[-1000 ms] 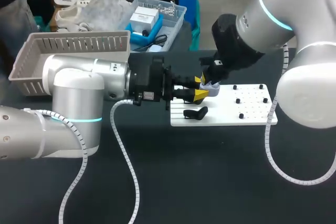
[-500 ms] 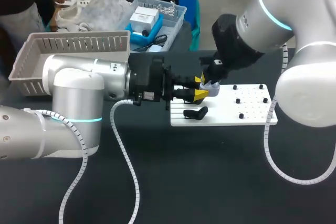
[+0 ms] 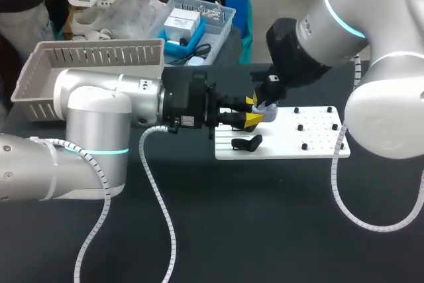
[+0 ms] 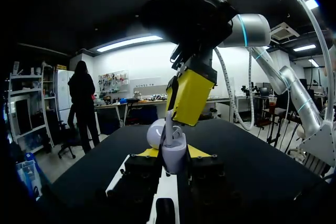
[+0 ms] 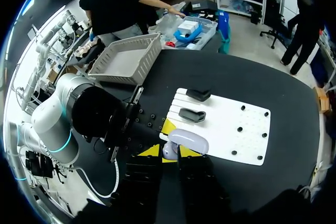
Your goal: Pick up each earbud case from the left stands, insert the matching earbuds, close the lid, and place the case in the box.
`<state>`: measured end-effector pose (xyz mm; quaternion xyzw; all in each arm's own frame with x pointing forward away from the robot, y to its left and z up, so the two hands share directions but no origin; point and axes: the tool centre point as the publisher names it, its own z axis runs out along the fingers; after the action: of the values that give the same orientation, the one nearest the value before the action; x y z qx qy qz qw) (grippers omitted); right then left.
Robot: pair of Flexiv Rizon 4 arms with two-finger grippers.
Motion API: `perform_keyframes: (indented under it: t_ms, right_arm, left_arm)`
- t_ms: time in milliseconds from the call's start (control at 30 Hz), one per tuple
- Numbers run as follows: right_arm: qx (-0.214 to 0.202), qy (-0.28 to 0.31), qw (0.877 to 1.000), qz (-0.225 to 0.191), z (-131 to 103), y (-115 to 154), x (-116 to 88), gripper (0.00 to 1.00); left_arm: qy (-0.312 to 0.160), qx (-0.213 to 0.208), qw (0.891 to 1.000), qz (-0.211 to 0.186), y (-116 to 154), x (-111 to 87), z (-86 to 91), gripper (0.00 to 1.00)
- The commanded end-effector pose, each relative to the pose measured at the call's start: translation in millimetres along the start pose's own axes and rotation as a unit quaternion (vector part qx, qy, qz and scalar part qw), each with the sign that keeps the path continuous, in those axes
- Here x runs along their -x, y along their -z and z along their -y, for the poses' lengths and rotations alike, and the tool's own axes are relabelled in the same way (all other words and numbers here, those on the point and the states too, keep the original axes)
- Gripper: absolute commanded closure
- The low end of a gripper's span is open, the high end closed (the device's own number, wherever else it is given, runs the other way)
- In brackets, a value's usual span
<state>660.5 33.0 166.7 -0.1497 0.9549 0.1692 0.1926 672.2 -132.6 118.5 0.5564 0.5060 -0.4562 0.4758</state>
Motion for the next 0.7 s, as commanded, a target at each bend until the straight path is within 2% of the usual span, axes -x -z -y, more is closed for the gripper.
perform_keyframes:
  t_ms: [33, 700]
  right_arm:
    - [-0.003, 0.001, 1.0, 0.0, -0.8, -2.8, 0.0, 1.0]
    - [-0.006, -0.001, 1.0, -0.008, -0.1, -8.0, -1.8, 1.0]
  left_arm:
    - [0.0, 0.001, 1.0, 0.0, -0.2, -0.4, 0.0, 1.0]
    - [0.0, 0.001, 1.0, 0.0, -0.2, -0.4, 0.0, 1.0]
